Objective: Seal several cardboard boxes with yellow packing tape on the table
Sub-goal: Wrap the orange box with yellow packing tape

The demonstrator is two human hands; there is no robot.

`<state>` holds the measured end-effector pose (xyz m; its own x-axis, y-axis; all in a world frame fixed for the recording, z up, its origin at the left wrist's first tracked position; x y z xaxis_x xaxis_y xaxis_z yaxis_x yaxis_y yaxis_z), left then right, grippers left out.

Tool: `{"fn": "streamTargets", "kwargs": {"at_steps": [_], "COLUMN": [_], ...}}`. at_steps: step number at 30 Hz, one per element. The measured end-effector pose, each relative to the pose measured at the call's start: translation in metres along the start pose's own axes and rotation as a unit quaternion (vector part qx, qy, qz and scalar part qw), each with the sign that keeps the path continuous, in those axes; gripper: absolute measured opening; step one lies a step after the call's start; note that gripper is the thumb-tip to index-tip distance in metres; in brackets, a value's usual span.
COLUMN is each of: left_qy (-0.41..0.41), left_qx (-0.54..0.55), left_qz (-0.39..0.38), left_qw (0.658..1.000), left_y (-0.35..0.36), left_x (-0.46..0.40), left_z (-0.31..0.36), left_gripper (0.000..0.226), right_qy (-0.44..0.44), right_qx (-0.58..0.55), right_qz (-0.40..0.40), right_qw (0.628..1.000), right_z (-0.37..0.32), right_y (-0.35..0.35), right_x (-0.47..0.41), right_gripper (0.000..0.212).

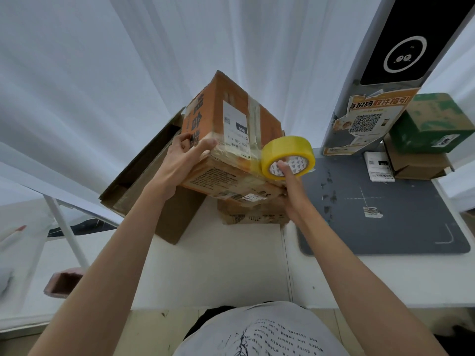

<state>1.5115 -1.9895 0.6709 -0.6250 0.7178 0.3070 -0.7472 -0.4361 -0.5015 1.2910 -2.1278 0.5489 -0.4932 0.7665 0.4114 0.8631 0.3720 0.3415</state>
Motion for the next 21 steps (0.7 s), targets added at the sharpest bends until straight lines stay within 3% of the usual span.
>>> {"fn": "streamTargets", "kwargs": {"at_steps": [5,12,16,21], "left_qy": [0.016,0.010,-0.029,-0.065], "left_qx": [0.061,0.099,0.112,0.138], "left_qz": [-0.057,-0.084,-0.095,-0.046], "left_qw": [0.996,0.991,0.989,0.987], "left_y": [0.020,0.055,0.076,0.102], "left_x": [0.008,-0.001,-0.009,-0.007], "left_z": [-0.021,-0.029,-0.049,-0.075], "left_gripper": [0.098,0.054,0.075,0.053], "right_qy": [-0.059,-0.106,-0.093,-0.107], "right_qx": [0.114,0.256,0.352,0.453], "right_qz": [0.075,0.119,0.128,0.108], "right_qw": [0.989,0.954,0.923,0.878], "right_z": [-0.031,-0.043,-0.043,-0.035], "right_y": [-0.010,-0.017,-0.022,-0.019], "right_x": [-0.003,0.017,0.020,0.023], "right_gripper": [0.069,0.046,0.046,0.066]}}
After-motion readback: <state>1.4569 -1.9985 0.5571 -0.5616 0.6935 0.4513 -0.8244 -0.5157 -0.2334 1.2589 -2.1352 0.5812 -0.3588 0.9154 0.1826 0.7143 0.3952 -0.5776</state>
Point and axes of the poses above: each hand's wrist, its own x-axis away from the middle knuckle, its own y-axis out of the palm, z = x × y, the point moved 3 cm from there along -x, towards the middle knuckle, and after that the axes turned 4 degrees about -x, right-handed, at the moved point
